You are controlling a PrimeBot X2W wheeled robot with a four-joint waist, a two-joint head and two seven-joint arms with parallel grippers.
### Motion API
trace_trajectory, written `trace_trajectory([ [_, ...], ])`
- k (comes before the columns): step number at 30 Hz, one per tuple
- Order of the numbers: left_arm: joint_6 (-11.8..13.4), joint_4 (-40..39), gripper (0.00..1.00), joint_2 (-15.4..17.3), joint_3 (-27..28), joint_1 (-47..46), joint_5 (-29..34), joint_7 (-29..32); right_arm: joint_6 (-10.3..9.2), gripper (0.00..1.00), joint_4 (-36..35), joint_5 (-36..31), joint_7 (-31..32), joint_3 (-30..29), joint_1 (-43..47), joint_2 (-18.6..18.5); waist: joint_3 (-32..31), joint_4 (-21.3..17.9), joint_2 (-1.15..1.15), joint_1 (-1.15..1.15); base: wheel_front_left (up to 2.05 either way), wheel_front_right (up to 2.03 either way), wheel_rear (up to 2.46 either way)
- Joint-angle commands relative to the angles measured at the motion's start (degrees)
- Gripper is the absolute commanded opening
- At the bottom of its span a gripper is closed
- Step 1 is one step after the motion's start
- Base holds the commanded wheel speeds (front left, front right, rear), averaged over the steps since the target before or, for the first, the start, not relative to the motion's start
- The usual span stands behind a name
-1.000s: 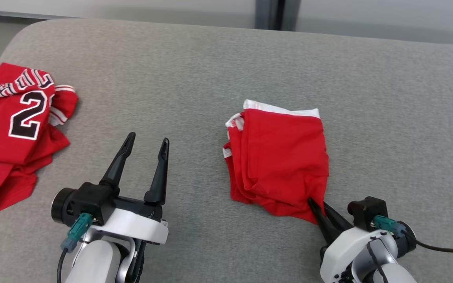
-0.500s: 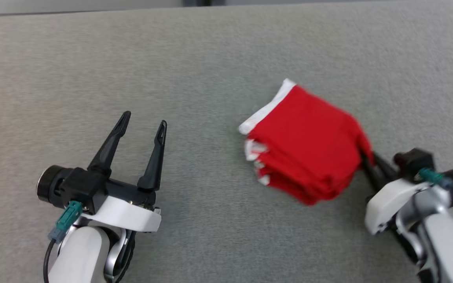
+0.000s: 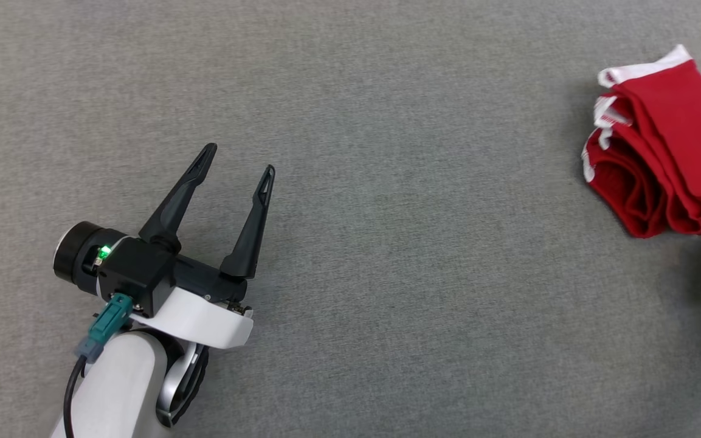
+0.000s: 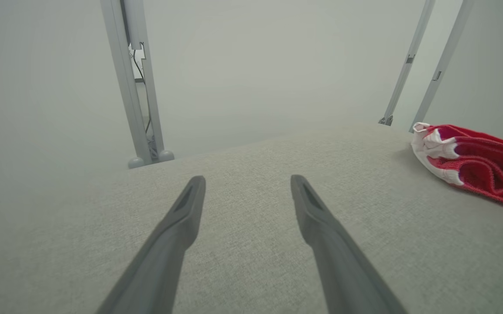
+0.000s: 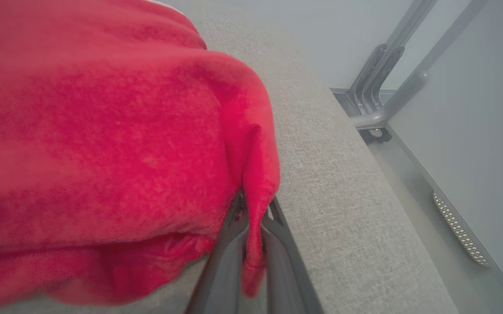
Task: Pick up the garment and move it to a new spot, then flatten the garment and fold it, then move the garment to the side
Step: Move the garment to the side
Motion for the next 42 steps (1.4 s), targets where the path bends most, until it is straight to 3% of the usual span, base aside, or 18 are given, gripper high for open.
trace_trajectory([
  [1, 0.11, -0.49, 1.00, 0.53, 0.07, -0.39, 0.36, 0.21, 0.00, 0.00, 0.80, 0.03, -0.88, -0.51, -0.37, 0.07, 0.46, -0.80, 0.00, 0.00, 0.00, 0.00, 0.00],
  [6, 0.08, -1.08, 1.00, 0.88, -0.27, -0.68, 0.38, 0.85, 0.00, 0.00, 4.61, -0.73, -3.71, -1.36, -1.71, 0.87, 0.55, -2.19, 0.00, 0.00, 0.00, 0.00, 0.00],
  [7, 0.11, -1.13, 1.00, 0.94, -0.33, -0.72, 0.38, 1.01, -0.01, 0.25, 5.31, -0.75, -4.24, -1.52, -2.15, 1.06, 0.48, -2.42, 0.00, 0.00, 0.00, 0.00, 0.00],
  [8, 0.21, -1.14, 1.00, 1.02, -0.32, -0.71, 0.34, 1.15, -0.01, 0.96, 5.89, -0.92, -4.76, -1.46, -2.48, 1.35, 0.36, -2.64, 0.00, 0.00, 0.00, 0.00, 0.00],
  [9, 0.28, -1.11, 1.00, 1.05, -0.37, -0.66, 0.29, 1.16, 0.00, 1.00, 6.19, -1.18, -5.34, -1.44, -2.74, 1.58, 0.15, -2.81, 0.00, 0.00, 0.00, 0.00, 0.00],
  [17, 0.80, 0.12, 1.00, 0.38, -0.72, 0.91, -0.82, 0.55, 0.00, 1.00, 5.40, -0.01, -7.51, -5.51, 0.96, 3.11, -3.71, -2.25, 0.00, 0.00, 0.00, 0.00, 0.00],
  [21, 1.82, 0.99, 1.00, 0.05, 0.22, 1.69, -1.80, -0.17, 0.00, 1.00, -2.92, 0.60, -8.00, -8.02, 5.67, 5.83, -6.22, -1.41, 0.00, 0.00, 0.00, 0.00, 0.00],
  [25, 2.80, 1.74, 1.00, 0.09, 1.66, 2.43, -2.95, -0.87, 0.00, 1.00, -15.81, -1.08, -8.08, -8.75, 10.77, 10.28, -8.47, -0.42, 0.00, 0.00, 0.00, 0.00, 0.00],
  [33, 4.97, 2.32, 1.00, 0.51, 4.62, 3.94, -4.57, -1.91, 0.00, 1.00, -37.78, -3.03, -5.34, -2.92, 16.89, 14.75, -11.76, 2.74, 0.00, 0.00, 0.00, 0.00, 0.00],
  [42, 6.98, 3.94, 1.00, 0.57, 6.47, 6.78, -5.82, -1.97, 0.00, 1.00, -42.96, -1.20, -2.30, 4.65, 20.16, 15.01, -15.22, 7.13, 0.00, 0.00, 0.00, 0.00, 0.00],
])
